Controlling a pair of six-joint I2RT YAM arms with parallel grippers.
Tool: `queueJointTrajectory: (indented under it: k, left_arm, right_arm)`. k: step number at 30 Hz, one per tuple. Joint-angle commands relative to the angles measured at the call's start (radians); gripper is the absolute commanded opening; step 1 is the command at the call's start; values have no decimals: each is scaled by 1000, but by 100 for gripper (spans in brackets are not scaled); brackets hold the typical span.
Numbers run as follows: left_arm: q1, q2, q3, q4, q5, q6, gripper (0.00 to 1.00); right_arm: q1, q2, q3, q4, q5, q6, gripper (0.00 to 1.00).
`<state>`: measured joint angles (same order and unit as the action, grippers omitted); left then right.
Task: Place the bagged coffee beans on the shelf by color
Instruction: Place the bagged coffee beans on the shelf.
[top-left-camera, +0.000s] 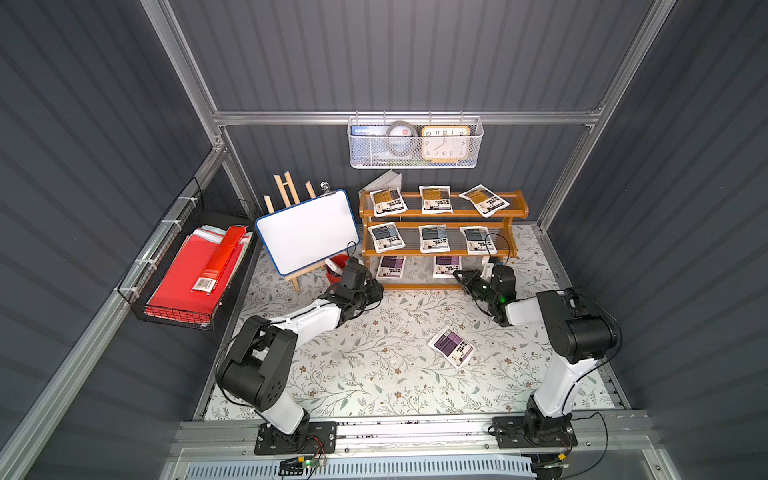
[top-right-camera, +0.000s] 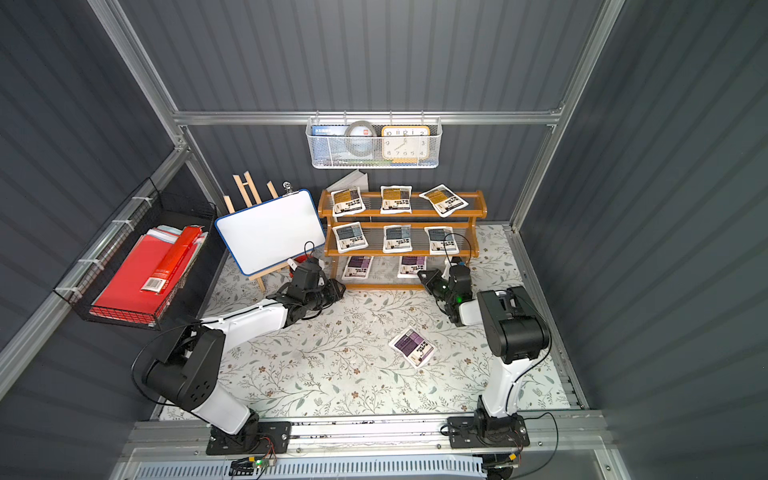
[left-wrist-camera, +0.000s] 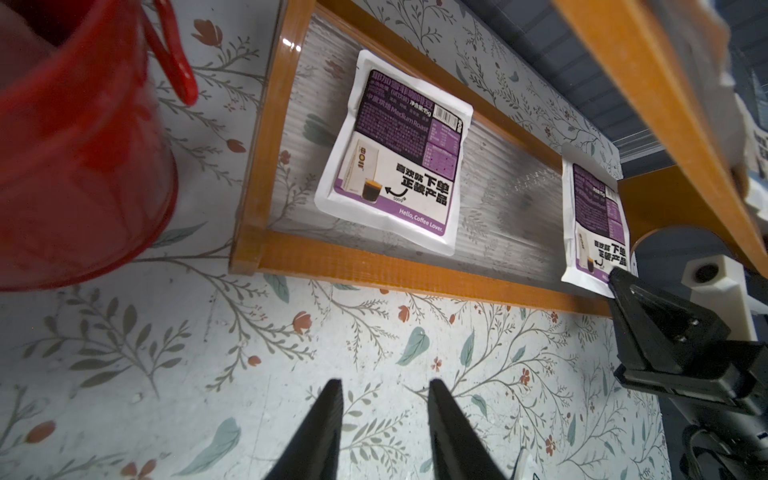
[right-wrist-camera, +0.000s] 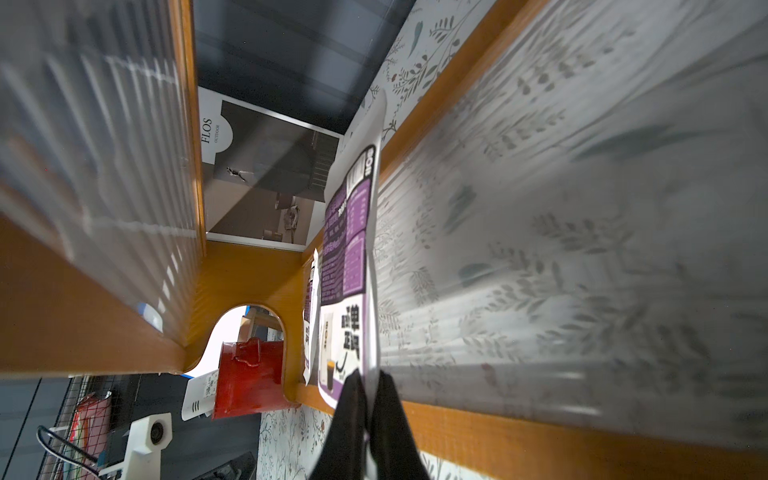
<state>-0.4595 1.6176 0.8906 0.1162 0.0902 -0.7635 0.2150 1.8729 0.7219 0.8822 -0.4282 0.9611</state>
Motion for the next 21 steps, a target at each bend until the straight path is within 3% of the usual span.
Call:
queueJointTrajectory:
  k: [1, 14, 15, 18, 21]
  left_arm:
    - [-2, -40, -17, -10, -15, -8, 39]
    - [-2, -48, -22, -16, -9, -6, 39]
    - [-2, -51, -22, -18, -10, -4, 39]
    - [-2, -53, -22, -21, -12, -4, 39]
    - [-1, -48, -18, -21, -9, -4, 40]
  right_arm:
    - [31, 5, 17, 10, 20, 0, 0]
    - [81, 61, 10, 72, 57, 79, 0]
    - [86, 67, 19, 70, 58, 81, 3]
    - [102, 81, 43, 63, 63, 90, 30]
    - [115, 78, 62, 13, 74, 87, 50]
